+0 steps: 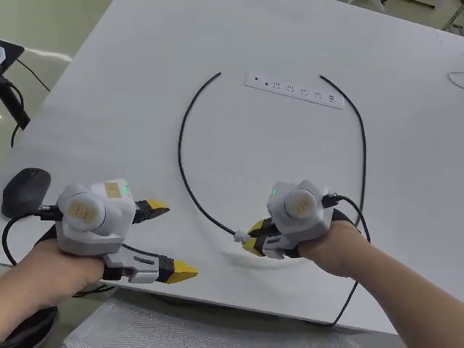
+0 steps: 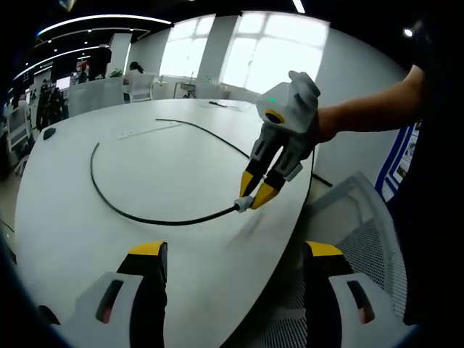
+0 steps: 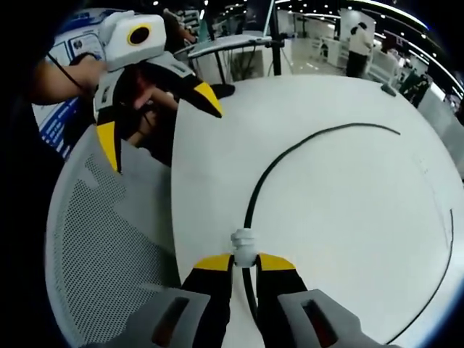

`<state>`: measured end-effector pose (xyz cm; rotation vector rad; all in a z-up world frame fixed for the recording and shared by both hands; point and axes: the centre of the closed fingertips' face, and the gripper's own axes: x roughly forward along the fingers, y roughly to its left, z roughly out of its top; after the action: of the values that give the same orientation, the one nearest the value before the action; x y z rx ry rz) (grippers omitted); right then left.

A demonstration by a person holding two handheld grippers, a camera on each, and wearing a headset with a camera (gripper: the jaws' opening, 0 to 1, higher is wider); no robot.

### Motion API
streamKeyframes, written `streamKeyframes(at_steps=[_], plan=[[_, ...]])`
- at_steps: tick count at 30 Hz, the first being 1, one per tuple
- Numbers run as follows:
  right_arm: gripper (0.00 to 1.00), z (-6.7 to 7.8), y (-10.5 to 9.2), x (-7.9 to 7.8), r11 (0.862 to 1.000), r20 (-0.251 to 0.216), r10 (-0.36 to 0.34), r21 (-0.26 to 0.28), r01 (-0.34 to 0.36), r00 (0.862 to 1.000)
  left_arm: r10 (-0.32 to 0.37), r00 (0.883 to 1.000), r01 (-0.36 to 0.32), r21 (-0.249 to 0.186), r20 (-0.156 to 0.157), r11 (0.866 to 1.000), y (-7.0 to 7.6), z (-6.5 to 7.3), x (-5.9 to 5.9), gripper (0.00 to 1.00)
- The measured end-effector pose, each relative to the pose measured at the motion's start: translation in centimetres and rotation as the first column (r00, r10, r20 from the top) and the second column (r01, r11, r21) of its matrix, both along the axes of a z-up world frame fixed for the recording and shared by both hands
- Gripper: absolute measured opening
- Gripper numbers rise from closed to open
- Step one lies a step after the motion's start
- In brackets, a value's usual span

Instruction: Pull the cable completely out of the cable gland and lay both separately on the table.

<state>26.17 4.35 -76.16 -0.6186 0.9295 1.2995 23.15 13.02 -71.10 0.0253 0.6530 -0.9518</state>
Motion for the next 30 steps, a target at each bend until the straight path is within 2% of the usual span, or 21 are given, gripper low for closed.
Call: streamKeyframes(at_steps=[4,12,17,21,26,30], plan=[[0.06,1.5,0.3,-0.3,1.0,0.004,0.024,0.01,-0.024,1.0,-0.02,1.0,0.02,-0.002,0.01,1.0,-0.7,0.4,0.3,0.76],[0.06,4.6,1.0,-0.8,0.993,0.057,0.12,0.006,-0.121,0.991,-0.085,0.996,0.085,-0.002,0.038,0.996,-2.4,1.3,0.5,0.74],[0.06,6.0,1.2,-0.8,0.989,0.073,0.149,0.001,-0.149,0.986,-0.119,0.991,0.119,-0.006,0.058,0.993,-3.4,2.2,0.6,0.73],[0.06,6.8,1.3,-1.1,0.982,0.09,0.19,-0.019,-0.189,0.978,-0.156,0.985,0.156,0.0,0.079,0.988,-4.0,2.7,0.5,0.7],[0.06,7.8,1.6,-1.6,0.973,0.097,0.232,-0.01,-0.232,0.968,-0.2,0.975,0.201,-0.006,0.102,0.979,-4.9,3.0,0.7,0.68],[0.06,8.0,1.6,-1.8,0.966,0.101,0.259,-0.013,-0.259,0.961,-0.227,0.966,0.23,-0.008,0.124,0.973,-5.5,3.3,0.9,0.66]])
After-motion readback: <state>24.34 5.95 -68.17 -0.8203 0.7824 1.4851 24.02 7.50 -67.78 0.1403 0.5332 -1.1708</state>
